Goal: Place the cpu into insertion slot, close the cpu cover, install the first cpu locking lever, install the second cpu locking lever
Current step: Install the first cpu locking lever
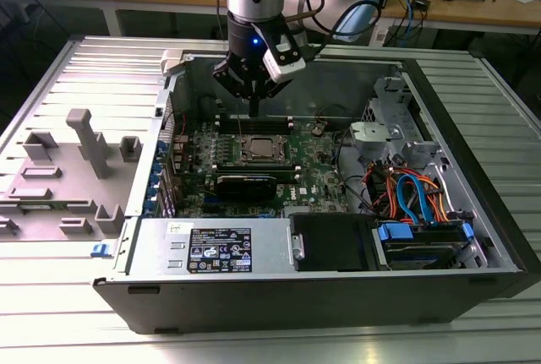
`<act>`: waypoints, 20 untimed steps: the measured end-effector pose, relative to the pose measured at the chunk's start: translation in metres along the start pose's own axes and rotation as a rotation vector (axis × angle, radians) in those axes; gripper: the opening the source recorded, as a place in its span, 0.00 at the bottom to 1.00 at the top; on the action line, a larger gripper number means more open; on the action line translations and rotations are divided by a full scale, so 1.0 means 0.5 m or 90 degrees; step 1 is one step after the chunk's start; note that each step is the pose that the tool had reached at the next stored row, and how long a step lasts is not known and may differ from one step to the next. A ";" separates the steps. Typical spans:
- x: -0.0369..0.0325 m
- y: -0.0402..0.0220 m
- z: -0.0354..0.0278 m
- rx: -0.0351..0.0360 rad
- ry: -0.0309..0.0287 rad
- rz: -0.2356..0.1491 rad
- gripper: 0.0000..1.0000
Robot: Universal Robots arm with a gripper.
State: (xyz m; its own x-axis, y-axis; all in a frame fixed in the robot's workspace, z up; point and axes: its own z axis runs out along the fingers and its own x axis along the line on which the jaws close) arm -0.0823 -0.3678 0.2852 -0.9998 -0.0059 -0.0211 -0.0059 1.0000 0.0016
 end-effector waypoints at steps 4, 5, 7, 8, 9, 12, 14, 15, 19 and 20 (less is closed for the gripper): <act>0.000 0.000 0.000 0.0000 0.0000 0.000 0.11; 0.000 0.000 0.000 0.0000 0.0000 0.000 0.11; 0.000 0.000 0.000 0.0000 0.0000 -0.002 0.11; 0.000 0.000 0.000 0.0000 0.0000 -0.003 0.11; 0.000 0.000 0.000 -0.0001 0.0000 -0.005 0.11; 0.000 -0.001 0.000 -0.0003 0.0000 -0.017 0.11; 0.000 -0.001 0.000 -0.0007 0.0000 -0.033 0.11; 0.000 -0.001 0.000 -0.0009 0.0000 -0.040 0.11; 0.007 -0.001 0.000 -0.0016 0.0001 -0.078 0.11; 0.015 -0.001 0.000 -0.0016 0.0001 -0.078 0.11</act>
State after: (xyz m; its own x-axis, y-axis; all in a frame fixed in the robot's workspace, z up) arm -0.0898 -0.3681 0.2849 -0.9916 -0.1280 -0.0211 -0.1281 0.9918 0.0016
